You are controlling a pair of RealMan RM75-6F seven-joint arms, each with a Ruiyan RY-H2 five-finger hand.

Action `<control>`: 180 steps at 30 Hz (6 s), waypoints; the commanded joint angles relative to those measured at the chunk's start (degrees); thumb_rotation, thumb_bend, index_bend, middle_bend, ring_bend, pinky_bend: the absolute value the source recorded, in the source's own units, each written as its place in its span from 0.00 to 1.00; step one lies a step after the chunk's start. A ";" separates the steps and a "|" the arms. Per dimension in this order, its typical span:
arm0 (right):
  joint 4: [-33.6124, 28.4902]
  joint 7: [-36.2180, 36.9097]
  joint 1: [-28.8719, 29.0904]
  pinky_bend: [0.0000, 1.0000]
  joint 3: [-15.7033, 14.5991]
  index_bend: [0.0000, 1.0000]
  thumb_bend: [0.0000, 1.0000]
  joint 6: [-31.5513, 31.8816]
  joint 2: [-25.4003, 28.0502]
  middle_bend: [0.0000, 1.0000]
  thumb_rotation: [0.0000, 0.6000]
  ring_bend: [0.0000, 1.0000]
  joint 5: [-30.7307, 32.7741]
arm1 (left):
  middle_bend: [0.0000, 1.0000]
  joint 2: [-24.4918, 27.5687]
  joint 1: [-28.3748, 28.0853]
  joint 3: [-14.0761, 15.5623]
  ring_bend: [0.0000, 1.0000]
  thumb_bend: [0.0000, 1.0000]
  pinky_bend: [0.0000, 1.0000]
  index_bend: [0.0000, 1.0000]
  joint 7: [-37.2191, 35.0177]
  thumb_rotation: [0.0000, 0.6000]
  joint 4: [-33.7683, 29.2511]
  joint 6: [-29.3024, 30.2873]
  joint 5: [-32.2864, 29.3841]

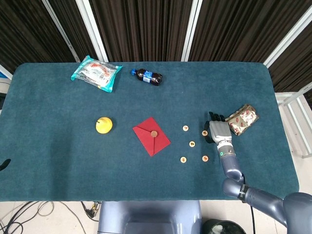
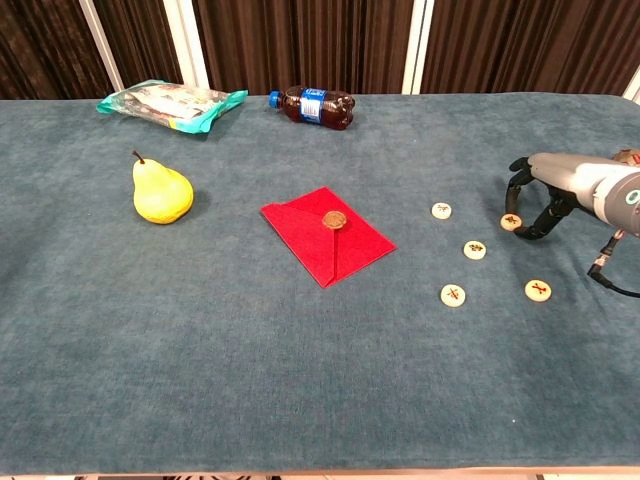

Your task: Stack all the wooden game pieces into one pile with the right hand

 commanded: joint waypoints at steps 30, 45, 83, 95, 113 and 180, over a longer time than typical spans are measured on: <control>-18.74 -5.93 -0.32 0.02 -4.20 0.55 0.42 5.89 5.92 0.00 1.00 0.00 -0.12 | 0.00 0.11 0.06 -0.26 0.00 0.15 0.00 0.08 -0.38 1.00 -0.44 -0.16 -0.59; -18.85 -7.08 0.49 0.02 -4.11 0.55 0.42 6.34 5.16 0.00 1.00 0.00 1.19 | 0.00 0.09 0.01 -0.27 0.00 0.15 0.00 0.08 0.15 1.00 -0.52 -0.27 -0.77; -18.87 -8.13 1.60 0.02 -4.62 0.44 0.42 6.40 4.55 0.00 1.00 0.00 2.33 | 0.00 0.25 -0.09 -0.37 0.00 0.15 0.00 0.08 0.27 1.00 -0.60 -0.52 -1.00; -21.24 -9.73 1.90 0.02 -4.64 0.40 0.42 7.76 6.02 0.00 1.00 0.00 2.27 | 0.00 0.22 -0.09 -0.42 0.00 0.15 0.00 0.08 0.31 1.00 -0.63 -0.52 -1.13; -21.71 -20.43 9.99 0.01 1.92 0.31 0.42 10.54 4.36 0.00 1.00 0.00 15.96 | 0.00 0.15 -0.45 -0.63 0.00 0.15 0.00 0.08 0.21 1.00 -0.73 -0.96 -1.35; 0.64 -18.92 13.46 0.01 4.10 0.49 0.42 4.71 -8.35 0.00 1.00 0.00 20.18 | 0.00 0.97 -0.18 -0.90 0.00 0.15 0.00 0.08 -1.21 1.00 -1.30 -1.29 -2.36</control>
